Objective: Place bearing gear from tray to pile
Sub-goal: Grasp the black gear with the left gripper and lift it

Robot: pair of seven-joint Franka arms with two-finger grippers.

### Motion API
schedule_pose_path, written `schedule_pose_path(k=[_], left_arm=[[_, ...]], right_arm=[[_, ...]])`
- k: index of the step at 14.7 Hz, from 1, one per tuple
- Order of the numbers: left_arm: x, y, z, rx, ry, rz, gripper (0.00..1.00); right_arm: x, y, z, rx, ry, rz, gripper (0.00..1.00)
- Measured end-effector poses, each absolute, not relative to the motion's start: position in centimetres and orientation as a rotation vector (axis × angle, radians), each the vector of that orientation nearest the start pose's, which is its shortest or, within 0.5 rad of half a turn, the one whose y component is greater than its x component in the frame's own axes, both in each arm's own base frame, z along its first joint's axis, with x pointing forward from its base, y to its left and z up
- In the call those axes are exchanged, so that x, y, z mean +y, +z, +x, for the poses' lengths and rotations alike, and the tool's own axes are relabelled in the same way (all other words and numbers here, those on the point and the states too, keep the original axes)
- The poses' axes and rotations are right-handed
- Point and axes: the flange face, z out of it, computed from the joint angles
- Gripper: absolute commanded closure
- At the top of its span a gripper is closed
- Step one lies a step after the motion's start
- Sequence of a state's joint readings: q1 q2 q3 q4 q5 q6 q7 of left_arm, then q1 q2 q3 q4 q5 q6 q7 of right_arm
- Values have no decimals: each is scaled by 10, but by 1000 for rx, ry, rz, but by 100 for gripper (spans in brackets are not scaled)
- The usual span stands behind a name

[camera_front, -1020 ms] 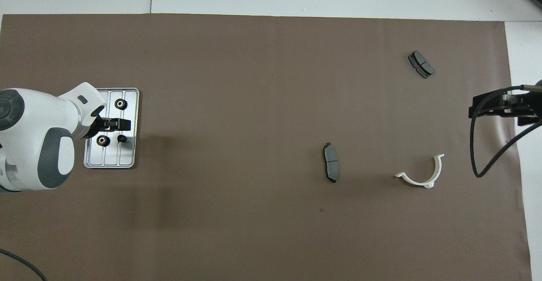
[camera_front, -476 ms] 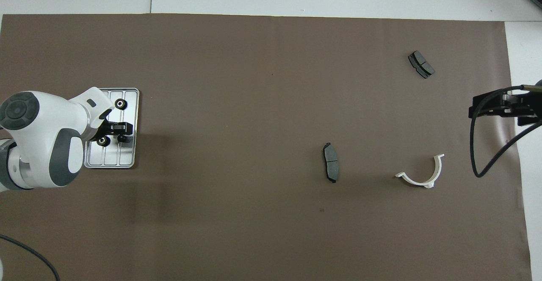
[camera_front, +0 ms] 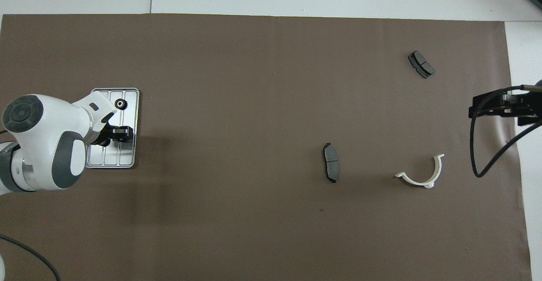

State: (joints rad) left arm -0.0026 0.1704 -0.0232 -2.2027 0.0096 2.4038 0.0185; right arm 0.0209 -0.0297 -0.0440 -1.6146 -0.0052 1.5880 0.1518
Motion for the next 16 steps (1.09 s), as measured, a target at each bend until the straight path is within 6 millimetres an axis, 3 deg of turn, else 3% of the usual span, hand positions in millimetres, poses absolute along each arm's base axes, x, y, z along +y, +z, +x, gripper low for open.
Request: schedule_pose_path(k=[5, 6, 7, 8, 10, 16], left_arm=[[-15, 306, 551, 83, -47, -3138, 43], [-15, 306, 551, 84, -48, -3138, 47], [-16, 306, 551, 84, -48, -3138, 59], [-16, 306, 551, 84, -48, -3138, 85], [-16, 306, 552, 85, -52, -3138, 100], [-18, 317, 555, 88, -82, -3137, 100]], right_arm=[[-14, 622, 546, 275, -5, -3133, 0], [-14, 622, 546, 275, -5, -3133, 0], [-14, 622, 546, 275, -5, -3133, 0], [-14, 622, 546, 275, -5, -3133, 0], [-14, 622, 546, 275, -5, -3133, 0], [-14, 622, 546, 275, -5, -3133, 0]])
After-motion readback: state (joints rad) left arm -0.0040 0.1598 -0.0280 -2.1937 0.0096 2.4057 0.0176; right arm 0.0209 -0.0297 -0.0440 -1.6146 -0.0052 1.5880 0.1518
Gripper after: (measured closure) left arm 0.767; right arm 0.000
